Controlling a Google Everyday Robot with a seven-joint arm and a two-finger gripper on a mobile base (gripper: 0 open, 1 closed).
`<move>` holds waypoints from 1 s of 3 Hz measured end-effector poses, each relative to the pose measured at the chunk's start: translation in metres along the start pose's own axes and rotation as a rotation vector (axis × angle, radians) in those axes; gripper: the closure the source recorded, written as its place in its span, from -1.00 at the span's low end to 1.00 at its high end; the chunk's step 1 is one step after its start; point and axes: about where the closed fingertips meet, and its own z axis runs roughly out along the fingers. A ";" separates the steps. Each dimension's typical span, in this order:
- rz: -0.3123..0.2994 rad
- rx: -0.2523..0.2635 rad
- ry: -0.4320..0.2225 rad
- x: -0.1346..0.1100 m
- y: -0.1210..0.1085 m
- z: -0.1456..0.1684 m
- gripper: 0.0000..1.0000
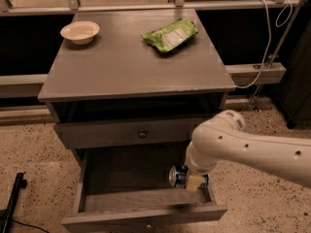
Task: Place pepsi can into middle drawer
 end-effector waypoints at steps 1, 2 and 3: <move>-0.002 -0.050 0.028 0.004 0.006 0.081 1.00; -0.020 -0.049 0.022 0.002 -0.006 0.105 1.00; -0.006 -0.060 -0.043 0.003 -0.009 0.132 1.00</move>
Offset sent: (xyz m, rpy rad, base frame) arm 0.0454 0.0170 -0.1243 -0.0208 0.0375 0.0440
